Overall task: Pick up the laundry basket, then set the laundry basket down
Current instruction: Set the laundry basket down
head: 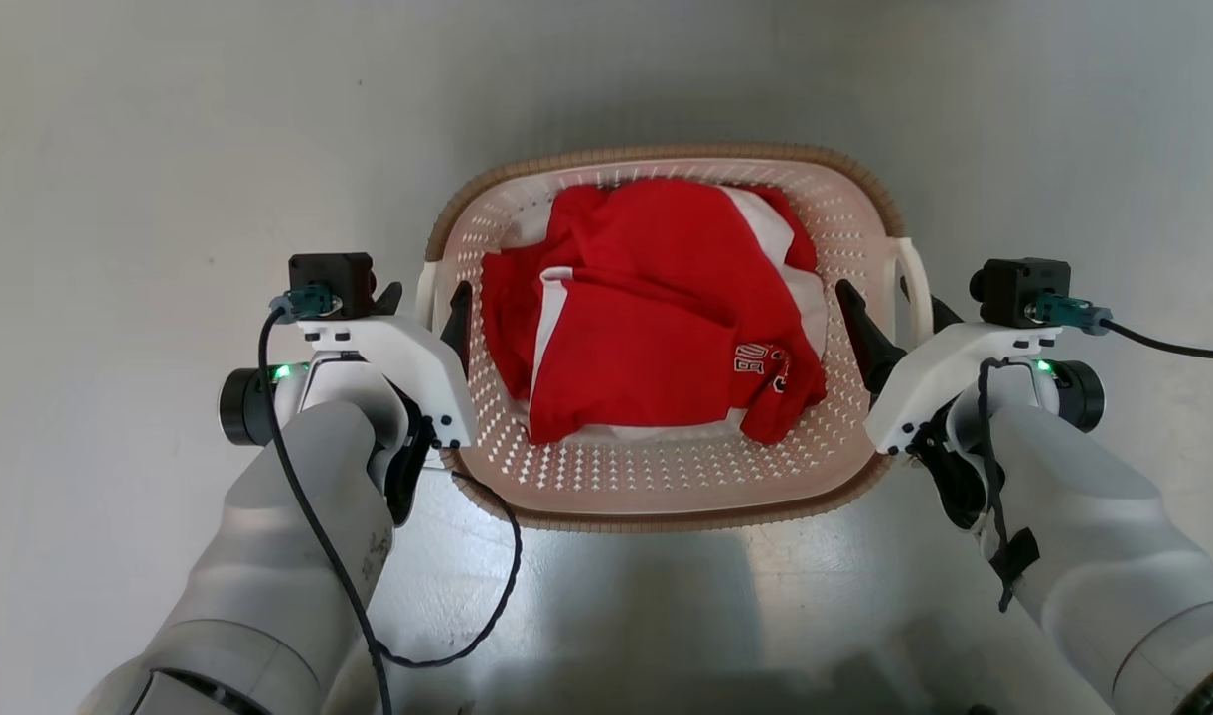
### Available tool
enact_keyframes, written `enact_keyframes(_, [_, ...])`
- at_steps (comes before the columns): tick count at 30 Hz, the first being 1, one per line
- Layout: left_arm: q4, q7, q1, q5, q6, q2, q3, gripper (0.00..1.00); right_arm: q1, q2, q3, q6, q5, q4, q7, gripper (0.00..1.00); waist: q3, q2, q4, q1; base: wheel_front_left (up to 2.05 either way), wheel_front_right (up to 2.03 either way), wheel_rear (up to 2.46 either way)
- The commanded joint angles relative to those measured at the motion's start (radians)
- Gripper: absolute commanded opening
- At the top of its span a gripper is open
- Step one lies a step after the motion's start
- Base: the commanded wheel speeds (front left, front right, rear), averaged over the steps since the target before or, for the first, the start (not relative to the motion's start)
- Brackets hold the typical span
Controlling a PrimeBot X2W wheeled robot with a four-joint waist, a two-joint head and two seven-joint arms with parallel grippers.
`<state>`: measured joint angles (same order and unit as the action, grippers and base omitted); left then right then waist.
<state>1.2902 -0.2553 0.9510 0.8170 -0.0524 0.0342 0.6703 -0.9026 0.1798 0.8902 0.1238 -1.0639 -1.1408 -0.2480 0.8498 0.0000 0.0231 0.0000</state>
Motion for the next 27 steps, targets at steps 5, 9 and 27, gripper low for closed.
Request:
enact_keyframes(5, [-0.004,-0.006,-0.058,-0.005,0.003,0.036,-0.033,1.0,0.082,-0.017,0.008,0.007,0.002,0.008,-0.014,1.0,-0.062,0.0,-0.017,0.0,0.0,0.0,0.0])
enact_keyframes(9, [-0.029,-0.006,-0.101,-0.021,-0.004,0.055,-0.052,1.0,0.105,-0.027,-0.005,0.007,0.004,0.016,-0.014,1.0,-0.133,0.0,-0.033,0.0,0.0,0.0,0.0])
enact_keyframes(27, [-0.25,-0.006,-0.305,-0.163,-0.03,0.093,-0.228,1.0,0.286,-0.008,-0.153,0.007,0.118,0.135,-0.014,1.0,-0.475,0.0,-0.049,0.0,0.0,0.0,0.0])
